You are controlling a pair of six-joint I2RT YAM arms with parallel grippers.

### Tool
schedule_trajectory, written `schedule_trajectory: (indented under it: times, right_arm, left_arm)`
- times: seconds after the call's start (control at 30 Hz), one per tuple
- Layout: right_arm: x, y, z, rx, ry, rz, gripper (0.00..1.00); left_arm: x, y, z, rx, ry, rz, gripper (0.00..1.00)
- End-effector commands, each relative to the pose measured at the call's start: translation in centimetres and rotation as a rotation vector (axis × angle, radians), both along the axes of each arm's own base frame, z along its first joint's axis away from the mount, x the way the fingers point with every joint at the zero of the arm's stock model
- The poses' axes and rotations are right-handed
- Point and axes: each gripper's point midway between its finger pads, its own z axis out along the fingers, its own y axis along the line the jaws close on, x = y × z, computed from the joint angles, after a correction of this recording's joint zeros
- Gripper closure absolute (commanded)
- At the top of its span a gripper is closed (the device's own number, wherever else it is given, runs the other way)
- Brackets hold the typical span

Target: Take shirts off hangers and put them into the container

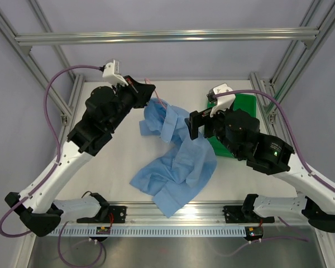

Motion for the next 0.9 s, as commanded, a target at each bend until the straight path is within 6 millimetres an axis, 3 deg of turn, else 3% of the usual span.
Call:
schedule_trajectory:
  times: [0.0,0.07,0.13,0.17,0.3,0.43,0.57,0.73,0.87]
  right_arm:
    - [-0.8,-0.8,1.7,0.053,-0.027,0.025,0.01]
    - [-2.1,0.3,1.5,0.044,-0.019,0.137,0.01]
    - [-2.5,1.5,1.4,0.025,-0.004,0.198,0.06]
    - [-2.8,2.2,1.0,0.017,0.018,0.235,0.09]
    - [-2.6,3.8,0.8,0.029,0.036,0.264,0.19]
    - [-2.7,5.0,0.8,0.028,0.061,0.297,0.27]
    - [-2.6,4.7,0.2,0.029,0.069,0.275,0.29]
    - [-2.9,2.9,0.5,0.037,0.056,0.239,0.34]
    - [-3.4,1.8,-0.5,0.035,0.081,0.223,0.35]
  left_arm:
    - [-0.3,0.6,3.6,0.1,-0.094,0.052,1.0]
    - [-0.5,0.5,4.4,0.128,-0.111,0.054,1.0]
    - [-0.5,-0.2,4.4,0.156,-0.109,0.04,1.0]
    - [-0.7,-0.2,5.3,0.165,-0.131,0.043,1.0]
    - [-1.0,-1.6,6.5,0.2,-0.162,0.019,1.0]
    - [-0.9,-1.7,7.4,0.238,-0.176,0.034,1.0]
    - [-0.7,-1.7,8.3,0.259,-0.198,0.032,1.0]
    - [-0.6,-1.5,8.7,0.28,-0.204,0.04,1.0]
    - [-0.5,-1.3,8.9,0.294,-0.208,0.052,1.0]
